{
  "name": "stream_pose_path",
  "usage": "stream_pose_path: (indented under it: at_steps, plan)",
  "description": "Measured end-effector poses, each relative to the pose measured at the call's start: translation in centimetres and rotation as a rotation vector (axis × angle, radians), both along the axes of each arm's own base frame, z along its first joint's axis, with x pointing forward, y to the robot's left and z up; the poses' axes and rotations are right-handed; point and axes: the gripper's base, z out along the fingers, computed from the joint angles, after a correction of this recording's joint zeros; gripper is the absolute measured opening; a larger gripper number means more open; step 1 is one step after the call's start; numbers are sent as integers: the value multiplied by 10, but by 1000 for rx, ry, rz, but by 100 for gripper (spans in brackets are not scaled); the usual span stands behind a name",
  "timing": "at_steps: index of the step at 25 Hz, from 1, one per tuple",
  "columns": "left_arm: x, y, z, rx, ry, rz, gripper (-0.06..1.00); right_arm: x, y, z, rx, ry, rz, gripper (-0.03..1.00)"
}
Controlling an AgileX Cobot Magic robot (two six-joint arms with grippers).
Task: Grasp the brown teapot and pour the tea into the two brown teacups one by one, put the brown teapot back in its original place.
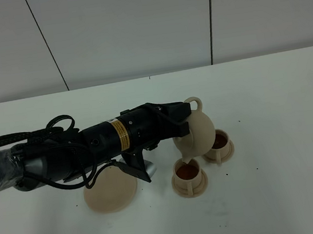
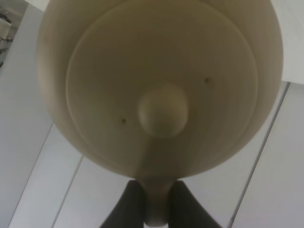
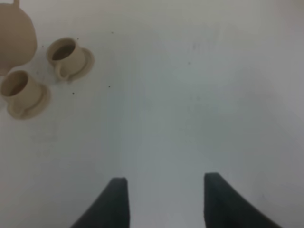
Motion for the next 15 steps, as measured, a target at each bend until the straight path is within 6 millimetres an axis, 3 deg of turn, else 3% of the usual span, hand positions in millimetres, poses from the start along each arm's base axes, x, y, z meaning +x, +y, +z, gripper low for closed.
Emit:
stream_pose_path:
  at_steps: [15]
  plan:
    - [0, 0, 0, 0, 0, -1, 17, 0, 0, 0, 0, 0, 0, 36]
